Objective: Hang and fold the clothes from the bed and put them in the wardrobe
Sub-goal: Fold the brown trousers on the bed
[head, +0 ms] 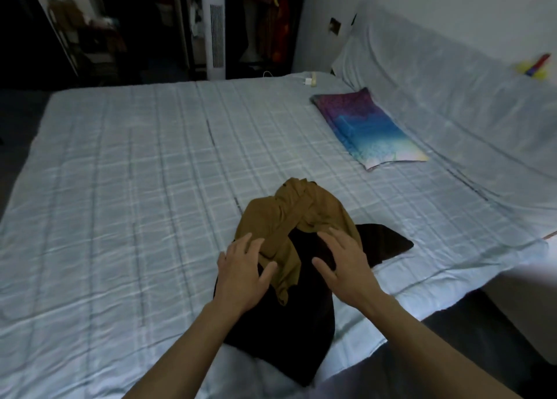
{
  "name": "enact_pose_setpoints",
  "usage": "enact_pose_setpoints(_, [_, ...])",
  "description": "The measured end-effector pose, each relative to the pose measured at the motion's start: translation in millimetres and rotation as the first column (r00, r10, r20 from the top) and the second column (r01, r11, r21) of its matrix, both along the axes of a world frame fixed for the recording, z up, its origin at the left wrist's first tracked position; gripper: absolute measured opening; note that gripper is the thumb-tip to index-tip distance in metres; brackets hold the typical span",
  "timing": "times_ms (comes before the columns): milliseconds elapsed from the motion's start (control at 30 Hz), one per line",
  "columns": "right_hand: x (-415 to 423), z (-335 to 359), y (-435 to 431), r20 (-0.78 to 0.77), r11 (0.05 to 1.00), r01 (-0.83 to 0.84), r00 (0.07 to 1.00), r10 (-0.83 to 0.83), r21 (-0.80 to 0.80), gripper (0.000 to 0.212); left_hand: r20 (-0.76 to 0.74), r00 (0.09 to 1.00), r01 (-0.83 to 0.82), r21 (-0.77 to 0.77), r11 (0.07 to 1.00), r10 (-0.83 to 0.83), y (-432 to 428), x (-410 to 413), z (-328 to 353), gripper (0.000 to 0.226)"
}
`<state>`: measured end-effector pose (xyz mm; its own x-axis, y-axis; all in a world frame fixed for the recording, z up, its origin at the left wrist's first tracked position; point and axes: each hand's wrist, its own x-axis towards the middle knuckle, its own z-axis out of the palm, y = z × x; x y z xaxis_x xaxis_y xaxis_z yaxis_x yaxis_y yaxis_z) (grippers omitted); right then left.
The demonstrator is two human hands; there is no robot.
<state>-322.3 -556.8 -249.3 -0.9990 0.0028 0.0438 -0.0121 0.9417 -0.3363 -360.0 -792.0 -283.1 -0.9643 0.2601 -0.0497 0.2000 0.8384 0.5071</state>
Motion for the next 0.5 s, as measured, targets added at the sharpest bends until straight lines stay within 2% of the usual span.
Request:
enact_pose_setpoints(200, [-26, -18, 7, 0.059, 0.997, 0.018, 0.998, -0.014, -0.07, 0.082, 0.078, 0.997, 0.007, -0.021, 1.0, -0.006, -14, -29, -23, 0.056])
enact_pose_setpoints(367, [-45, -34, 25, 0.12, 0.995, 0.06, 0.991, -0.051, -0.075, 0.085, 0.125, 0.992, 0.033, -0.017, 0.999, -0.03, 3, -50, -36, 0.056])
enact_pose_setpoints(500, [-78, -49, 39, 0.163, 0.995, 0.02, 0.987, -0.004, -0.097, 0.091, 0.122, 0.992, 0.02, -0.035, 0.999, -0.016, 19, -67, -40, 0.055])
